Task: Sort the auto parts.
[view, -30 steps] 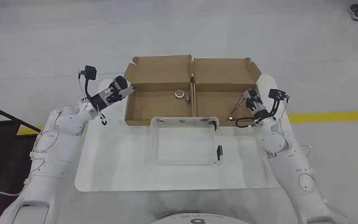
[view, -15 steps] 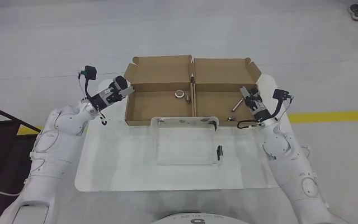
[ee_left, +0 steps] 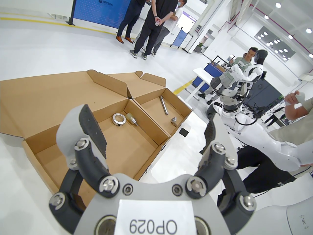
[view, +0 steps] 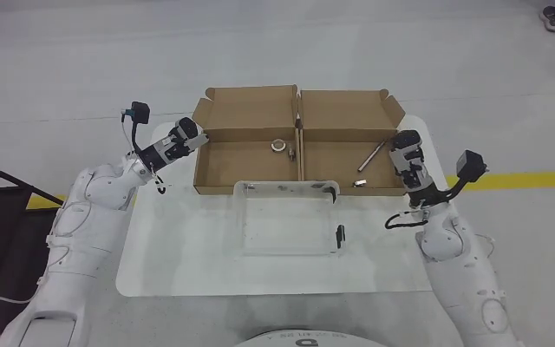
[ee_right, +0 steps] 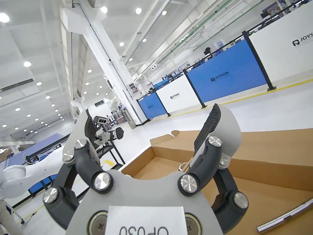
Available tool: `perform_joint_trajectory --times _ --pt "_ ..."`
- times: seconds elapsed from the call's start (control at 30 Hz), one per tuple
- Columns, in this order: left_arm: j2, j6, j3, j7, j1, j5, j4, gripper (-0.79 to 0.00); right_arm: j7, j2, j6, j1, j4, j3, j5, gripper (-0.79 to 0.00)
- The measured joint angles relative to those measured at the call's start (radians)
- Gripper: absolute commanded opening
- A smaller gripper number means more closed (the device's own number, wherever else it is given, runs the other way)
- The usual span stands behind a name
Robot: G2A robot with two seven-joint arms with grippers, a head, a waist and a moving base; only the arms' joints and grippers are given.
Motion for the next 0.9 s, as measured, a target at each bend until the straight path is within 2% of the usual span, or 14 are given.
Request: perform_joint_trajectory --times 0.9 --pt "0.000 0.000 0.000 0.000 0.000 0.000 0.000 0.000 0.013 -0.001 -0.014 0.000 0.007 -0.012 0.024 0.000"
